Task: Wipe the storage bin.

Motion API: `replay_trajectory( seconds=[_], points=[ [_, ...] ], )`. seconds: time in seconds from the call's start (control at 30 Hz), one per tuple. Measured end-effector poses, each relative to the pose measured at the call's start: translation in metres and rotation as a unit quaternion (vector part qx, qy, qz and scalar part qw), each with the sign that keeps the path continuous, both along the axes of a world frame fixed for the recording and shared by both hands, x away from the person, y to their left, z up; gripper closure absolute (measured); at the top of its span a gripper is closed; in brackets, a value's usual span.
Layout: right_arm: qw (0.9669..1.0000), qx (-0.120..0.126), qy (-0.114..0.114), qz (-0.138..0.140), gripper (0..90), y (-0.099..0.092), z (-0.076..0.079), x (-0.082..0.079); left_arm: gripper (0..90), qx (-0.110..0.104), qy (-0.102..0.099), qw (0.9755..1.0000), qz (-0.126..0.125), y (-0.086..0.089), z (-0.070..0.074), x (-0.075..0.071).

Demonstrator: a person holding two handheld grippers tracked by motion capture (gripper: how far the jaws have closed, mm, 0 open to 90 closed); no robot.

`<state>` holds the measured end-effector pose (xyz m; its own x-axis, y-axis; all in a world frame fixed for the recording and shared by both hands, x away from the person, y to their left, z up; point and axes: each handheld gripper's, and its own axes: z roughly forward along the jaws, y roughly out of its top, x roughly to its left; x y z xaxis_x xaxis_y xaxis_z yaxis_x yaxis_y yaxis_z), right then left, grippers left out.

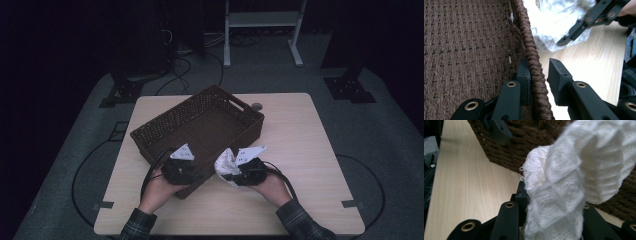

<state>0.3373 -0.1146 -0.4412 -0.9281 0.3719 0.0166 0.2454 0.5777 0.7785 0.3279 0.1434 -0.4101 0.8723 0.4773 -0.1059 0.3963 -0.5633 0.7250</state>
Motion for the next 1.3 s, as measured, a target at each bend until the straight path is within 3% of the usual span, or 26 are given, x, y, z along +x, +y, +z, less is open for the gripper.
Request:
replay_trajectory(
  seconds=[0.23,0.53,0.67,0.83,1.3],
  points=[
    [0.9998,-0.012,0.018,-0.001,67.9,0.004,-0.015,0.008,70.6,0.0,0.0,1.0,0.0,0.0,0.0,0.0],
    [0.998,-0.047,0.042,0.001,67.9,0.011,-0.034,0.013,70.6,0.0,0.0,1.0,0.0,0.0,0.0,0.0],
    [0.9978,-0.045,0.049,-0.002,67.9,0.012,-0.037,0.014,70.6,0.0,0.0,1.0,0.0,0.0,0.0,0.0],
    [0.9983,-0.05,0.028,0.004,67.9,0.011,-0.029,0.009,70.6,-0.002,0.001,1.0,0.001,0.0,0.0,0.0],
    [0.9996,0.012,-0.017,0.018,68.0,0.005,0.017,-0.015,70.7,-0.003,0.002,1.0,0.002,0.0,0.0,0.0]
  ],
)
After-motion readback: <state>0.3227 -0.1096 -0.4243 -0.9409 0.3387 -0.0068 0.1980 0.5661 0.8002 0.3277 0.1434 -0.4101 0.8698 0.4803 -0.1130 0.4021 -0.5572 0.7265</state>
